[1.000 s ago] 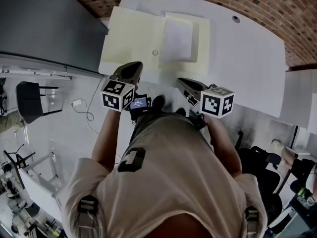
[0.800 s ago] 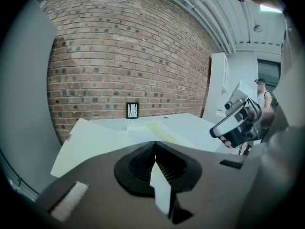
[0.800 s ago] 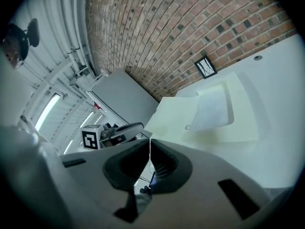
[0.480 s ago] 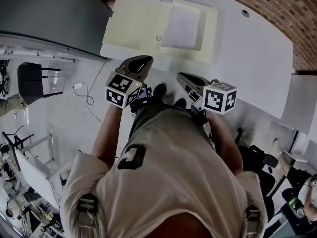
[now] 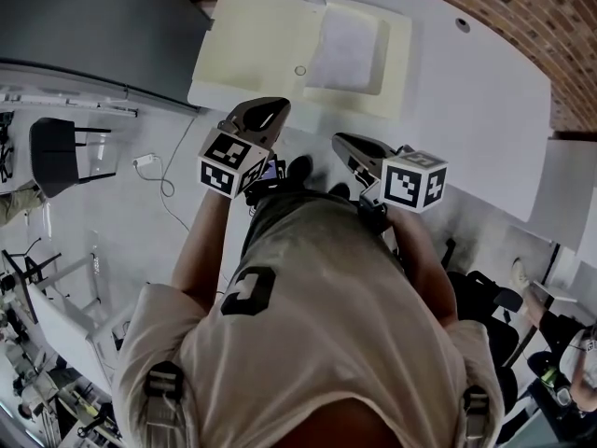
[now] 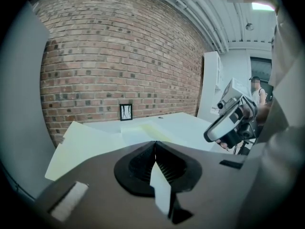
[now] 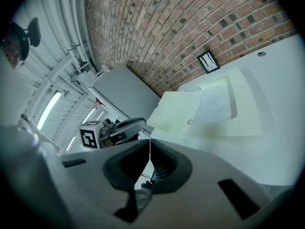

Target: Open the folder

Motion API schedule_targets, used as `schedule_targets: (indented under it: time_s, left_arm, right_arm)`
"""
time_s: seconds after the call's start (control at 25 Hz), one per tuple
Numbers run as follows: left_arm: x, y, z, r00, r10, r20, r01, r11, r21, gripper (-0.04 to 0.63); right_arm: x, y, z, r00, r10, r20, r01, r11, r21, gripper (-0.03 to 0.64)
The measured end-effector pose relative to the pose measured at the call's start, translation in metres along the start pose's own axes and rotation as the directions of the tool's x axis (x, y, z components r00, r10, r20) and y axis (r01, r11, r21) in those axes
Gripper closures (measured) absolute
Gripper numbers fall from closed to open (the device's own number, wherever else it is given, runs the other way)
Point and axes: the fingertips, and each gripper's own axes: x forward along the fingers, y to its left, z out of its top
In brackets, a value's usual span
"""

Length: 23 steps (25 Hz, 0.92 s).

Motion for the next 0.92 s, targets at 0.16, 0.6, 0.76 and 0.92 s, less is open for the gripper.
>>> schedule_targets:
  time_s: [0.16,0.6,0.76,0.92]
  left_arm:
    - [0.002,0.013,0.002,1.000,-0.018,0.015,0.018,1.000,-0.008,0.591]
    - [-0.004,0.064,-0.015,0.999,-0.042,-0.013,0.042,0.999,-0.008,0.591]
    - [-0.009,0.085,-0.018,0.999,-0.040,-0.016,0.040,0.999,-0.010,0.591]
    - [-0.015,0.104,-0.024,0.999,-0.039,-0.021,0.039,0.999,-0.010,0.591]
  right_arm:
    - [0.011,-0.001,0.003,1.000,-0.016,-0.003,0.016,1.000,0.006,0.611]
    - [0.058,0.007,0.013,0.998,-0.053,-0.042,0.053,0.999,0.003,0.611]
    - [0.077,0.013,0.016,0.998,-0.036,-0.047,0.037,0.999,0.017,0.611]
    - [0.092,0.018,0.019,0.998,-0.040,-0.042,0.041,0.999,0.015,0.611]
